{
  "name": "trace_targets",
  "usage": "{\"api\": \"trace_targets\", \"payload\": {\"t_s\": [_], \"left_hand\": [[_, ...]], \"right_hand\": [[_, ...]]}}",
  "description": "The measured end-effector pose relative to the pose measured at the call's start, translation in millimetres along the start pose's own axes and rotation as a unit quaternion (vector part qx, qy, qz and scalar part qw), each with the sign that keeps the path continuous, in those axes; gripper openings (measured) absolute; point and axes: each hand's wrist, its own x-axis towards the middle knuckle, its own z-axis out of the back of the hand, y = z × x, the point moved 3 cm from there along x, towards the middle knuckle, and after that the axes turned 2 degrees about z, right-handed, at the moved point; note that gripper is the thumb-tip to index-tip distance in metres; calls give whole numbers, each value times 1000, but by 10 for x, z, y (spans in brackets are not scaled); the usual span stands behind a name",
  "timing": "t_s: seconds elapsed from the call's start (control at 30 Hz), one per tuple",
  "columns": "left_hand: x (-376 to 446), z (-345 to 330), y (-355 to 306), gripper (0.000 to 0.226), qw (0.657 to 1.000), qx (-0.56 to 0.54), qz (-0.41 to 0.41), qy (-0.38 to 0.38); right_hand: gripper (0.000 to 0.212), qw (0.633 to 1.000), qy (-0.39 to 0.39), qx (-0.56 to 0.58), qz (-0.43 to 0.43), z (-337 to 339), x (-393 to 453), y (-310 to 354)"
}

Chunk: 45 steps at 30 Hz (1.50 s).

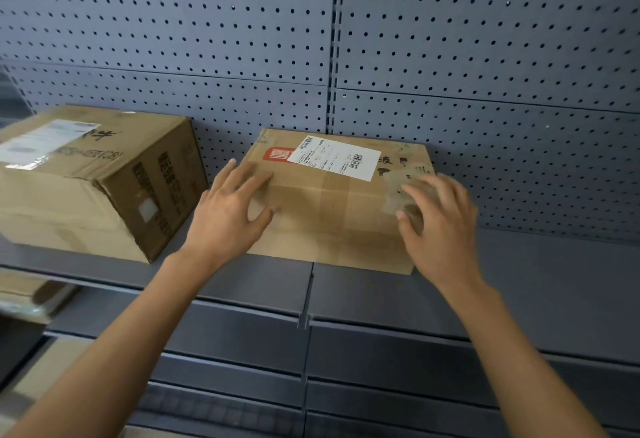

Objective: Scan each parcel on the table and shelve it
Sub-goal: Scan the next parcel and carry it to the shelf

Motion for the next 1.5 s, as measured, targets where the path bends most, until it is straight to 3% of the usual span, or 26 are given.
{"api": "trace_targets", "payload": {"t_s": [0.13,0.33,0.5,0.73,1.23,1.5], "left_hand": [[-125,94,-80,52,999,-29,-3,-26],[-412,378,75,48,996,-56,44,-45],[-840,881,534,46,991,-48,93,-85],[-1610,1696,1384,46,968,-9,192,-161],[-3637,3108,3162,40,898,40,358,-252],[-4135,3552,3909,40,865,43,413,-281]], "right_hand": [[33,996,-18,53,70,-2,50,299],[31,971,40,188,144,-263,122,881],[29,944,80,261,184,-568,221,1568],[28,890,120,358,255,-845,183,3021],[39,802,264,400,357,-1395,-688,6082],[41,773,315,412,365,-1765,-869,7191]]}}
